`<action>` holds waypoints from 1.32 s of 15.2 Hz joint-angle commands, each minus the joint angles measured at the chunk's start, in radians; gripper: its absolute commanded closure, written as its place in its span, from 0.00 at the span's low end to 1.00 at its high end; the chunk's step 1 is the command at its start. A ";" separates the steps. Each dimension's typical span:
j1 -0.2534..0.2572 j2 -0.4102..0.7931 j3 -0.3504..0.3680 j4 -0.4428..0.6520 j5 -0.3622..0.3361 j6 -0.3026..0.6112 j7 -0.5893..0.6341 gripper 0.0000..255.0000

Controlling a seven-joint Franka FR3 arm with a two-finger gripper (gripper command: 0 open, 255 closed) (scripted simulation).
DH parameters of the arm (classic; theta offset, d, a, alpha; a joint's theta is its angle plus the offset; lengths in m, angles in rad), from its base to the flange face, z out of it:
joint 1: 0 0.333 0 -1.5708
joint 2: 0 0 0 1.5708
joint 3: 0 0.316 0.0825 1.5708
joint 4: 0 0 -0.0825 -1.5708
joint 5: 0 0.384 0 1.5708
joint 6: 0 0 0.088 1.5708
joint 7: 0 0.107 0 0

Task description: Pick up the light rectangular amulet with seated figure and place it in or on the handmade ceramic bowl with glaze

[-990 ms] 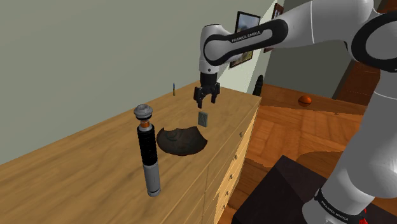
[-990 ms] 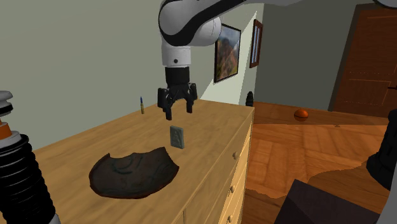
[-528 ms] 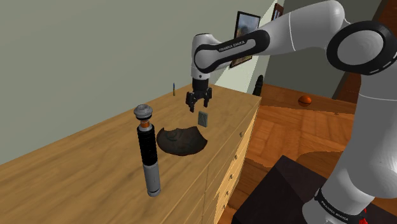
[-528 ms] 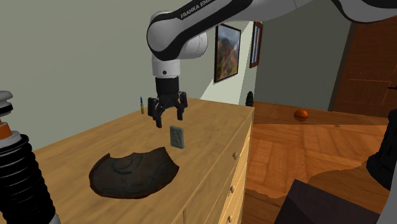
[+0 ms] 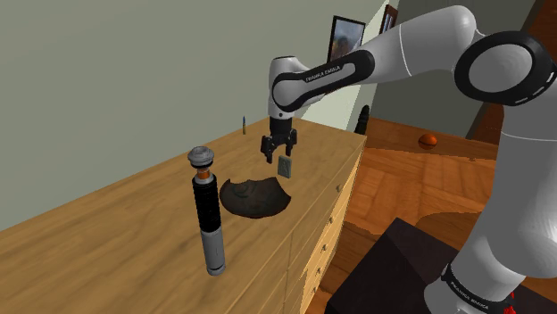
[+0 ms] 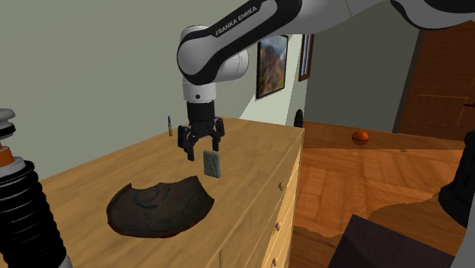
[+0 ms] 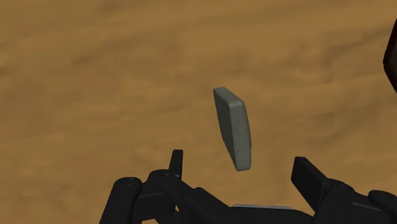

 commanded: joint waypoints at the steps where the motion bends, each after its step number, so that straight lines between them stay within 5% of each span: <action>1: 0.000 0.000 0.000 0.000 0.000 0.000 0.000 0.00; 3: 0.000 0.000 0.000 0.000 0.000 0.000 0.000 0.00; 4: 0.000 0.000 0.000 0.000 0.000 0.000 0.000 1.00; 13: 0.000 0.000 0.000 0.000 0.000 0.000 0.000 1.00; 20: -0.001 -0.026 0.001 0.059 0.002 -0.085 0.000 1.00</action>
